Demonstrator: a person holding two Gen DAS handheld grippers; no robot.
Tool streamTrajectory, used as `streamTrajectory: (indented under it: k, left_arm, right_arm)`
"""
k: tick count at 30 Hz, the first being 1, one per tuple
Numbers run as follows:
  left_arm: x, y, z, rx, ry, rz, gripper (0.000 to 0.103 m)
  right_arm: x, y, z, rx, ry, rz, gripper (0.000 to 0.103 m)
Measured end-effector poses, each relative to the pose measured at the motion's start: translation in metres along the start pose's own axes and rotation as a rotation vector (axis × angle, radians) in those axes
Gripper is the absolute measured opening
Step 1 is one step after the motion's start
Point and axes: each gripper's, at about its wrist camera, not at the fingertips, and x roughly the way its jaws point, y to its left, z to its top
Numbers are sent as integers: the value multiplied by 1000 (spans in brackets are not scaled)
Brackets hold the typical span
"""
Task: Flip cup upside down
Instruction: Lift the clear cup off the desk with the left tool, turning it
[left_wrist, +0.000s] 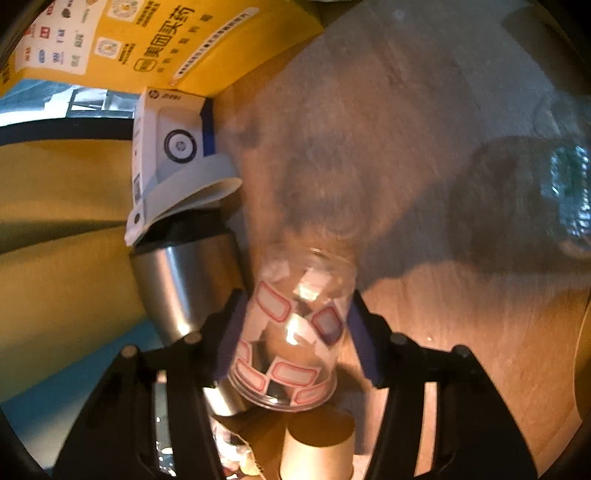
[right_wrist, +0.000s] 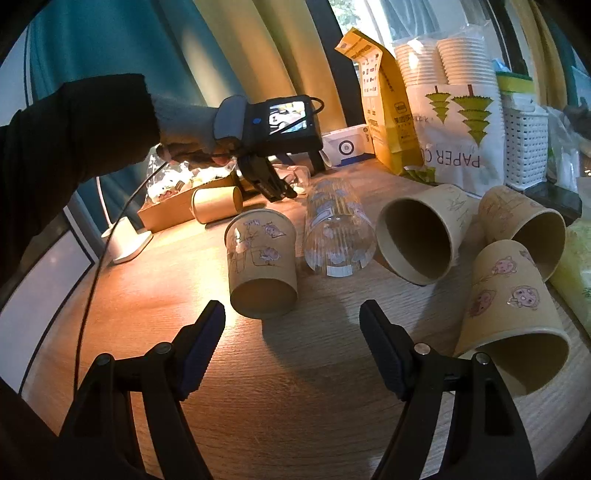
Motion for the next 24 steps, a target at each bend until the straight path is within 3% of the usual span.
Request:
streamTrajectory:
  k: [6, 10, 15, 24]
  left_arm:
    - [-22, 5, -21, -69, -50, 23, 51]
    - [-62, 6, -42, -157, -140, 38, 51]
    - [-145, -14, -80, -308, -347, 80, 51]
    - [-267, -111, -171, -546, -711, 4, 52]
  right_arm:
    - [-4, 5, -3, -6, -17, -5, 78]
    - [-9, 10, -6, -2, -35, 0, 78]
    - [-27, 20, -8, 1, -87, 1, 78]
    - [-83, 42, -8, 18, -216, 40, 78]
